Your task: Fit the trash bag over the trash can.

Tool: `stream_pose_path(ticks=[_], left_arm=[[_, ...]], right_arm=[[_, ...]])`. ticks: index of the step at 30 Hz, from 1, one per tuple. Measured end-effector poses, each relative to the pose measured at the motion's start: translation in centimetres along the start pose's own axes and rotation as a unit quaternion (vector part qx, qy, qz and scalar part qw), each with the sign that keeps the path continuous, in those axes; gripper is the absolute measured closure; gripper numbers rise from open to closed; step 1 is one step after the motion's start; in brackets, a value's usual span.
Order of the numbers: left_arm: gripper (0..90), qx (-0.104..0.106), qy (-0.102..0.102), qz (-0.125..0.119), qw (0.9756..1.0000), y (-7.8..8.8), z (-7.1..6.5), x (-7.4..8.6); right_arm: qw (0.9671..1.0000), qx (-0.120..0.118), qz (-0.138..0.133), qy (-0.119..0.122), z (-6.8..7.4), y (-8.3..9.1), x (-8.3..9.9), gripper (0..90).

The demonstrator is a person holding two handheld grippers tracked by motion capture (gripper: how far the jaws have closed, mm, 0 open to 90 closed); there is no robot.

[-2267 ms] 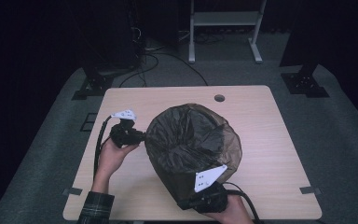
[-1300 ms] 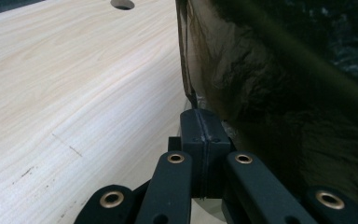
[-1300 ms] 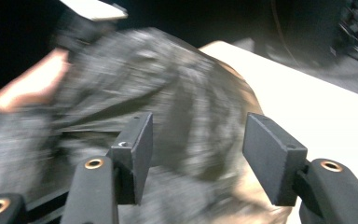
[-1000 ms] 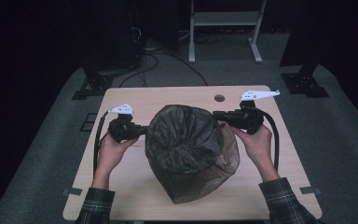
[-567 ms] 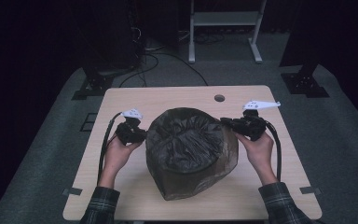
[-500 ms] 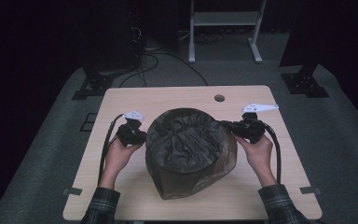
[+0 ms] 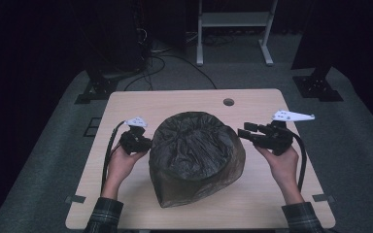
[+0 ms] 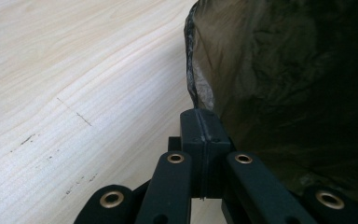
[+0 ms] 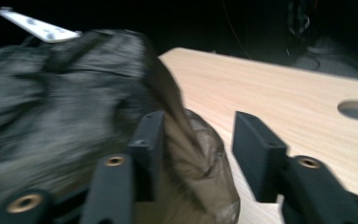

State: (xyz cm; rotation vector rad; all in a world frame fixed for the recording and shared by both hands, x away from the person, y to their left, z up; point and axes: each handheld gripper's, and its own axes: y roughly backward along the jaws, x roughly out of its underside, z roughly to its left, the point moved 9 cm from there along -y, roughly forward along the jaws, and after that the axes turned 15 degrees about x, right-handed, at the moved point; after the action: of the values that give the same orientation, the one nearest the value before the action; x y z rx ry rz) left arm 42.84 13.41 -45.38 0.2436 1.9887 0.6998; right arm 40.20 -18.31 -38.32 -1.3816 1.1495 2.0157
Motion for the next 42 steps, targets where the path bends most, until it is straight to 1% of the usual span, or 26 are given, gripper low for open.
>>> stream_pose_path(ticks=[2,4,7,9,10,13,14,15,16,17,19,22,23,25,27,29,30,31,32,34,35,36,37,42], left_arm=[[90.0,0.002,-0.001,-0.003,1.0,0.1,-0.2,0.0],[90.0,0.002,-0.003,-0.005,1.0,0.2,-0.3,-0.1],[90.0,0.004,-0.007,-0.006,0.9999,0.3,-0.7,-0.2],[90.0,0.005,-0.01,-0.008,0.9999,0.4,-0.9,-0.3],[89.9,0.005,-0.01,-0.009,0.9999,0.4,-0.9,-0.3],[89.9,0.006,-0.011,-0.009,0.9999,0.5,-1.0,-0.3],[89.9,0.005,-0.011,-0.009,0.9999,0.5,-1.0,-0.3],[90.0,0.006,-0.011,-0.009,0.9999,0.5,-1.1,-0.3],[89.9,0.006,-0.011,-0.009,0.9999,0.5,-1.1,-0.3],[89.9,0.006,-0.011,-0.009,0.9999,0.5,-1.1,-0.3],[89.9,0.008,-0.013,-0.011,0.9998,0.5,-1.2,-0.4],[90.0,0.009,-0.014,-0.011,0.9998,0.5,-1.3,-0.4],[89.9,0.01,-0.015,-0.01,0.9998,0.5,-1.4,-0.4],[90.0,0.01,-0.015,-0.01,0.9998,0.6,-1.4,-0.4],[90.0,0.01,-0.016,-0.01,0.9998,0.6,-1.3,-0.4],[90.0,0.011,-0.017,-0.011,0.9997,0.7,-1.4,-0.4],[89.9,0.011,-0.017,-0.011,0.9997,0.7,-1.4,-0.4],[89.9,0.011,-0.018,-0.012,0.9997,0.7,-1.5,-0.4],[90.0,0.011,-0.018,-0.012,0.9997,0.7,-1.5,-0.4],[90.0,0.011,-0.017,-0.012,0.9997,0.7,-1.5,-0.3],[90.0,0.012,-0.015,-0.013,0.9997,0.6,-1.4,-0.2],[90.0,0.012,-0.014,-0.01,0.9998,0.5,-1.4,-0.1],[90.0,0.012,-0.012,-0.008,0.9998,0.4,-1.2,0.1],[90.0,0.01,0.001,0.007,0.9999,-0.5,-0.5,1.0]], right_arm=[[0.9999,-0.015,-0.003,0.007,0.7,1.2,0.1,41.4],[0.9995,-0.021,-0.006,0.023,1.6,2.5,0.5,35.7],[0.9984,-0.037,-0.009,0.041,3.0,4.0,1.5,32.3],[0.9978,-0.047,-0.009,0.047,4.1,4.8,2.3,31.3],[0.9971,-0.053,-0.006,0.055,5.0,5.3,3.0,30.0],[0.9957,-0.066,-0.004,0.065,6.7,5.7,4.3,29.3],[0.9954,-0.066,-0.005,0.069,7.3,5.7,4.7,28.3],[0.9953,-0.069,-0.004,0.068,7.7,5.7,4.9,28.0],[0.9954,-0.066,-0.004,0.07,8.3,5.6,5.1,28.0],[0.9956,-0.061,-0.007,0.07,8.6,5.4,5.1,28.0],[0.9961,-0.061,-0.004,0.064,8.9,4.9,5.2,28.2],[0.9964,-0.057,0.003,0.063,9.3,3.9,5.3,35.7],[0.9965,-0.055,0.002,0.063,9.4,3.8,5.3,41.2],[0.9963,-0.059,-0.007,0.062,9.7,3.7,5.1,52.8],[0.9962,-0.062,-0.01,0.06,9.8,3.8,5.0,66.1],[0.9958,-0.059,-0.016,0.068,9.9,3.8,4.9,79.1],[0.9955,-0.064,-0.016,0.069,10.0,3.9,4.9,85.6],[0.9952,-0.066,-0.016,0.07,10.1,3.9,4.9,89.8],[0.9947,-0.065,-0.02,0.077,10.1,4.0,4.9,89.9],[0.9941,-0.072,-0.007,0.081,10.4,4.0,5.2,90.0],[0.9936,-0.068,-0.002,0.09,10.3,3.9,5.4,90.0],[0.9927,-0.068,0.008,0.099,10.3,3.8,5.9,90.0],[0.9923,-0.069,0.015,0.102,10.3,3.8,6.3,90.0],[0.9882,-0.05,0.07,0.127,9.3,3.0,9.7,90.0]])
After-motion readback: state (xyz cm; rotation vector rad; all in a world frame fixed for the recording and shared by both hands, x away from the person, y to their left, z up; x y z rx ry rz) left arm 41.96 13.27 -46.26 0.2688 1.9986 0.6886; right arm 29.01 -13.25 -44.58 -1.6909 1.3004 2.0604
